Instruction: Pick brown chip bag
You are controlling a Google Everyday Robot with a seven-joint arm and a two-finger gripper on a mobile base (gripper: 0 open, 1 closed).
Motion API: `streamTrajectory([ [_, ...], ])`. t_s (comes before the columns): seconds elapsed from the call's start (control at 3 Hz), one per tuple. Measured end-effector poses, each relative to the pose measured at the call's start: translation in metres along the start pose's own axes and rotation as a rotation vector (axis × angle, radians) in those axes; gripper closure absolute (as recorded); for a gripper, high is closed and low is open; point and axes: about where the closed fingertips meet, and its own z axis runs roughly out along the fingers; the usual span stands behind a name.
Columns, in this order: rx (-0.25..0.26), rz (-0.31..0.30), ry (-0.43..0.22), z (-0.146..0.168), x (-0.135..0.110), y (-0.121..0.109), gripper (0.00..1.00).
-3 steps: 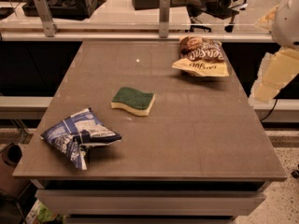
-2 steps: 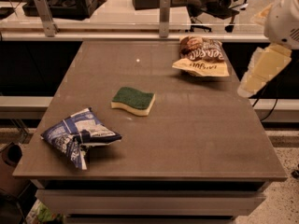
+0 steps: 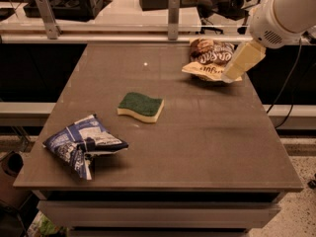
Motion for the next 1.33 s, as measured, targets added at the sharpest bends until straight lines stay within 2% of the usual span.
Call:
streamTrajectory([
  [0.67, 0.006, -0.006, 0.011, 0.006, -0.005, -0.007, 0.00],
  [1.33, 0.009, -0.038, 0.101, 0.062, -0.018, -0.044, 0.00],
])
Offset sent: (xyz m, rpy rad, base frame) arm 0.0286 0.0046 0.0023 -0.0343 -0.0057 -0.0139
